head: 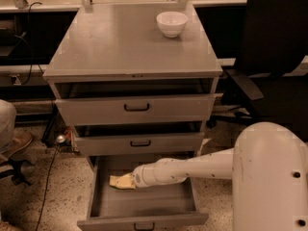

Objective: Place sponge into bottom drawer

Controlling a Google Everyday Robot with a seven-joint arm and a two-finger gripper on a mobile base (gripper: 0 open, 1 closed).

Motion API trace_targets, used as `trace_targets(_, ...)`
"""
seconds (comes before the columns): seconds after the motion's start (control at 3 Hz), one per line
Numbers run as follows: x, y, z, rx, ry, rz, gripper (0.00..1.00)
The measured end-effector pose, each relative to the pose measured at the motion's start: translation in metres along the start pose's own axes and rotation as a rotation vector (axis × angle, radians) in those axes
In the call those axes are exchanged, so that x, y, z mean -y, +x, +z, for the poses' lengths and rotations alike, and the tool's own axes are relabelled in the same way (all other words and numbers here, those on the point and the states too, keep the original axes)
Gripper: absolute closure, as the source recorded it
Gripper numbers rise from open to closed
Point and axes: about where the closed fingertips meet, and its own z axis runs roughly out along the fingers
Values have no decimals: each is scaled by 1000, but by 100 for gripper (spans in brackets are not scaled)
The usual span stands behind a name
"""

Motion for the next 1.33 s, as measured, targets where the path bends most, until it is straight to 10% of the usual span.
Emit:
trace_targets(0.67, 8, 4, 7, -5, 19, -24, 100)
trace_targets(1.33, 96, 20, 50, 78, 133, -72, 100)
